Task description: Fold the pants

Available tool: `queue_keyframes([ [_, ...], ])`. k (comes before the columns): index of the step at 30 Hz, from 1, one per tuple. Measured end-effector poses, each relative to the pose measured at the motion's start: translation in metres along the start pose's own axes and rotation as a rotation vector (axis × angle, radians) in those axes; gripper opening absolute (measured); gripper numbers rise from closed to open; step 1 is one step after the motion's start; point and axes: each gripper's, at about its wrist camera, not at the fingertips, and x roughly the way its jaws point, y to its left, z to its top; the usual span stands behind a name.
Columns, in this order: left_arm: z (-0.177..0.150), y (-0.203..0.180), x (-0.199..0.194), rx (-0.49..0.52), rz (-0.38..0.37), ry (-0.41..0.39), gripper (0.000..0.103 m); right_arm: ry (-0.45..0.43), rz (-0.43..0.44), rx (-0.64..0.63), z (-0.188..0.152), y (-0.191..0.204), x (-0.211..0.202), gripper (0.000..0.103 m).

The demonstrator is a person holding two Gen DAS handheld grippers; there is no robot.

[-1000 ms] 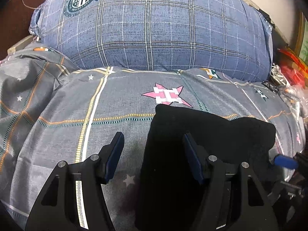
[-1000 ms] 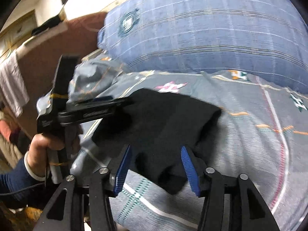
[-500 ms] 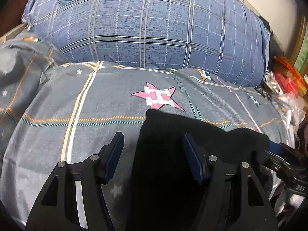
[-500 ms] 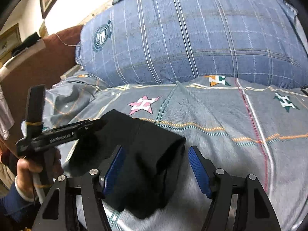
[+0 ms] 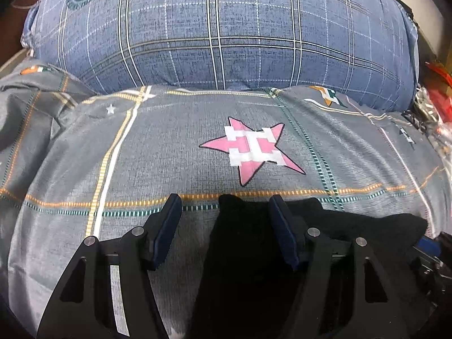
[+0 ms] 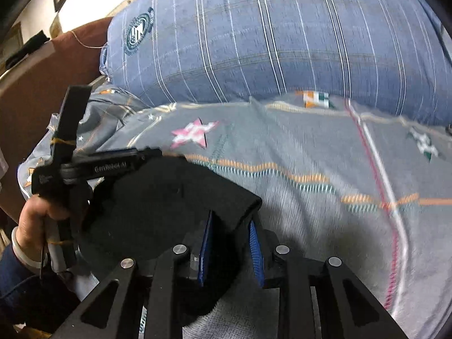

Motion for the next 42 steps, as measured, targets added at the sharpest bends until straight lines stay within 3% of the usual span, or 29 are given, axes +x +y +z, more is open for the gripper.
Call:
queue_keyframes([
  [11,-0.003,0.015,-0.013,-0.101,-0.049,-0.011,0.068,-0.064,0.028,0.036,-0.008,-0.001,-0.041,0.029],
  [13,-0.004,0.016,-0.018,-0.115,-0.052,-0.012,0.067,-0.072,0.054,0.019,-0.010,0.005,-0.055,0.042],
  [15,-0.006,0.016,-0.022,-0.118,-0.055,-0.015,0.067,-0.071,0.089,0.002,-0.010,0.011,-0.061,0.047],
  [18,-0.009,0.013,-0.030,-0.099,-0.043,-0.040,0.067,-0.059,0.130,-0.001,-0.009,0.018,-0.058,0.047],
  [23,-0.012,0.009,-0.033,-0.075,-0.017,-0.062,0.067,0.060,0.163,0.022,-0.022,0.028,-0.026,0.046],
  [25,-0.013,0.009,-0.030,-0.078,-0.016,-0.058,0.067,0.060,0.185,-0.041,-0.026,0.042,-0.032,0.026],
  [28,-0.013,0.008,-0.026,-0.083,-0.013,-0.054,0.067,0.071,0.172,-0.139,-0.027,0.059,-0.040,0.017],
  [31,-0.014,0.007,-0.028,-0.078,-0.010,-0.059,0.067,0.130,0.139,-0.167,-0.036,0.057,-0.028,0.017],
  [35,-0.014,0.010,-0.028,-0.095,-0.020,-0.053,0.067,0.029,0.205,-0.071,-0.029,0.040,-0.047,0.019],
  [38,-0.014,0.008,-0.028,-0.090,-0.009,-0.056,0.067,-0.031,0.211,0.005,-0.014,0.028,-0.049,0.037],
  [42,-0.015,0.007,-0.029,-0.091,0.000,-0.065,0.067,-0.014,0.199,0.051,-0.002,0.017,-0.019,0.035],
])
